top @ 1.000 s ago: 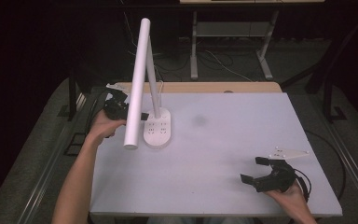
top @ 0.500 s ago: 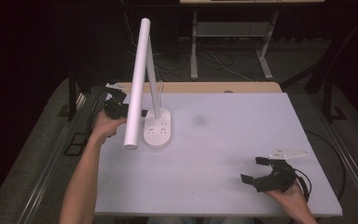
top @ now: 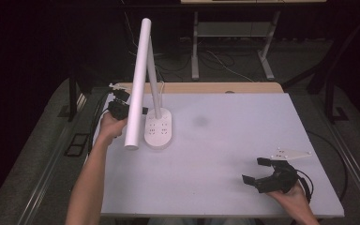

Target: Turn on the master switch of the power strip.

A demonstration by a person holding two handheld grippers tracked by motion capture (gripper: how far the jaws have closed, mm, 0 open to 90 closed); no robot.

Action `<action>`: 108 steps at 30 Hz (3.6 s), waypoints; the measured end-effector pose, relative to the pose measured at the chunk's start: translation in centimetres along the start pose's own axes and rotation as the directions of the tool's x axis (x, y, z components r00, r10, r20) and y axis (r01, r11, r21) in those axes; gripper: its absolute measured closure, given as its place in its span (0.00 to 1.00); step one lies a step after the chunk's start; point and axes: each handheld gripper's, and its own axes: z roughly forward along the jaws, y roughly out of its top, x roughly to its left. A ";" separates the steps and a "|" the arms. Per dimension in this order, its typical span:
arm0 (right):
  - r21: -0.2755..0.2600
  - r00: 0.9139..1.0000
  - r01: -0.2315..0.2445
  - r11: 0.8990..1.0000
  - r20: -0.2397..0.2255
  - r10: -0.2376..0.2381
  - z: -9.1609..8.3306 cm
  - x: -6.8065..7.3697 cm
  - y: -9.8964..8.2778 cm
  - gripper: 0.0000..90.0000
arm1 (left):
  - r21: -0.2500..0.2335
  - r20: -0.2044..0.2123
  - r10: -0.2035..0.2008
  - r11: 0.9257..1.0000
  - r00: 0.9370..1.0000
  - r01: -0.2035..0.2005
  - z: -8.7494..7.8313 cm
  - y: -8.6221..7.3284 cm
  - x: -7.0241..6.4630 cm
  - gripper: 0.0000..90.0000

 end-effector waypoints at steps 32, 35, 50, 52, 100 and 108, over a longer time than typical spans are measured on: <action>0.004 1.000 0.004 1.000 -0.003 -0.004 0.0 -0.1 -0.1 0.00 | -0.027 -0.048 -0.083 0.996 0.995 0.082 3.2 -1.2 1.7 1.00; 0.007 1.000 -0.006 1.000 -0.006 0.006 0.0 -0.1 -0.1 0.00 | -0.027 -0.051 -0.095 0.995 0.994 0.094 3.6 -1.4 1.9 1.00; 0.003 1.000 -0.007 1.000 -0.006 0.007 -0.1 -0.2 -0.1 0.00 | -0.027 -0.105 -0.145 0.989 0.984 0.143 4.6 -2.0 2.1 0.99; 0.003 1.000 -0.006 1.000 -0.004 0.006 0.0 -0.2 -0.1 0.00 | -0.023 -0.109 -0.144 0.990 0.984 0.143 4.6 -2.0 2.1 0.99; 0.006 1.000 -0.009 1.000 -0.002 0.009 0.1 -0.3 -0.2 0.00 | -0.035 -0.237 -0.074 0.997 0.969 0.068 5.2 -2.3 0.6 1.00; 0.007 1.000 -0.020 1.000 0.002 0.020 0.0 -0.5 -0.2 0.00 | -0.030 -0.257 -0.059 0.998 0.965 0.053 5.2 -2.4 0.1 1.00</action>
